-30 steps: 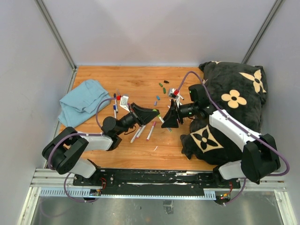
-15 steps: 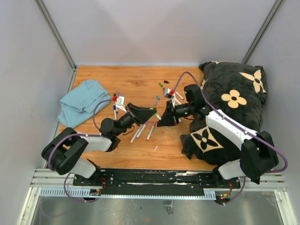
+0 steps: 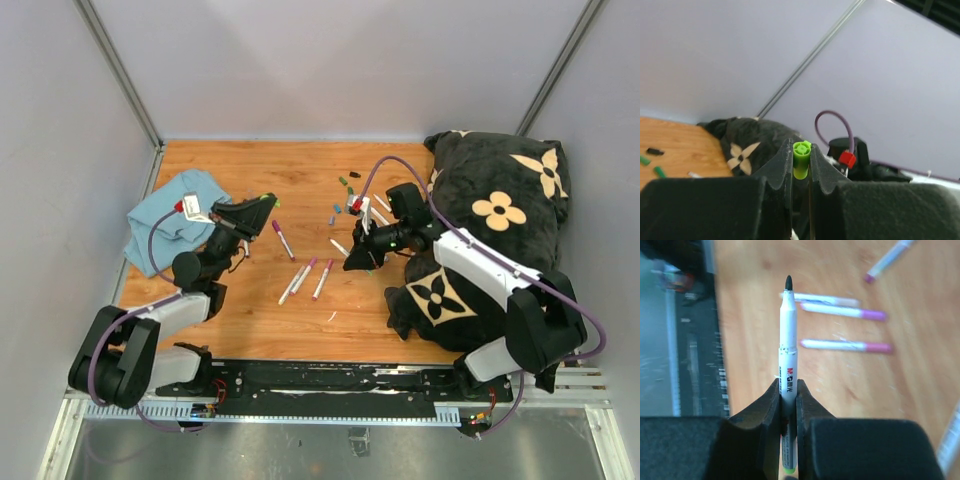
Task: Open the pen caps
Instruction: Open the pen cap from the pen, then place the pen at the center of the board.
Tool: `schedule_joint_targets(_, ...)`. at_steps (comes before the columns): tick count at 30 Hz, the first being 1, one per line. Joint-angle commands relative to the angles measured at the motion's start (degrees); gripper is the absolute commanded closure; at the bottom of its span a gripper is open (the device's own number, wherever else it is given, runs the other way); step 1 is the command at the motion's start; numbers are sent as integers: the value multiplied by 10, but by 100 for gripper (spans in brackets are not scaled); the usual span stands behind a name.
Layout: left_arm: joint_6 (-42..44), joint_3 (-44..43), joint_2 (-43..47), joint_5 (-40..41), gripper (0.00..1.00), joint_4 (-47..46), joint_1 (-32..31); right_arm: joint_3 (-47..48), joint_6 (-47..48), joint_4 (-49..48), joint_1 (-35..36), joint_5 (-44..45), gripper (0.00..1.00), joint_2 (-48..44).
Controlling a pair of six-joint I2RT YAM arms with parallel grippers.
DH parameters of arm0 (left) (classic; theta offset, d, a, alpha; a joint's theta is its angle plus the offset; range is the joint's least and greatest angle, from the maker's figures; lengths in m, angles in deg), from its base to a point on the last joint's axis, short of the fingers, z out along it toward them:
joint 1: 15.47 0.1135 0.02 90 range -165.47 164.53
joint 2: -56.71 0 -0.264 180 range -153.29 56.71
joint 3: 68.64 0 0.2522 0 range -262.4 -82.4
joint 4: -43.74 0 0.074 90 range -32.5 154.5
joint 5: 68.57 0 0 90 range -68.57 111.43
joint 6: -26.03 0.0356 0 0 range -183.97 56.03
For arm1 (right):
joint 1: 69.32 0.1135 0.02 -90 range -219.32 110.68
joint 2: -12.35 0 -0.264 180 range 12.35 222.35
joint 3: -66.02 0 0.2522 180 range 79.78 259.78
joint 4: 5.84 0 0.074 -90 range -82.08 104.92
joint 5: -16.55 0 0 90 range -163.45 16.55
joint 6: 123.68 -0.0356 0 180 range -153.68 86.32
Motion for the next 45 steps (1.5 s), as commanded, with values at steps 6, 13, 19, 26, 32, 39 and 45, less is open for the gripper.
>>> schedule_joint_targets(6, 150, 102, 99, -3, 100, 226, 5, 71, 86, 109, 8, 375, 96, 115)
schedule_joint_targets(13, 195, 114, 117, 6, 100, 327, 5, 97, 78, 116, 26, 474, 93, 173)
schedule_joint_targets(19, 197, 125, 115, -1, 100, 329, 5, 108, 70, 116, 31, 492, 89, 194)
schedule_joint_targets(26, 193, 131, 116, -11, 100, 328, 5, 114, 60, 117, 32, 489, 83, 215)
schedule_joint_targets(32, 190, 135, 118, -18, 100, 329, 5, 118, 58, 120, 32, 491, 77, 231)
schedule_joint_targets(39, 188, 136, 119, -23, 100, 329, 5, 122, 59, 125, 32, 486, 75, 231)
schedule_joint_targets(45, 177, 122, 102, -45, 100, 329, 4, 125, 66, 134, 32, 471, 70, 209)
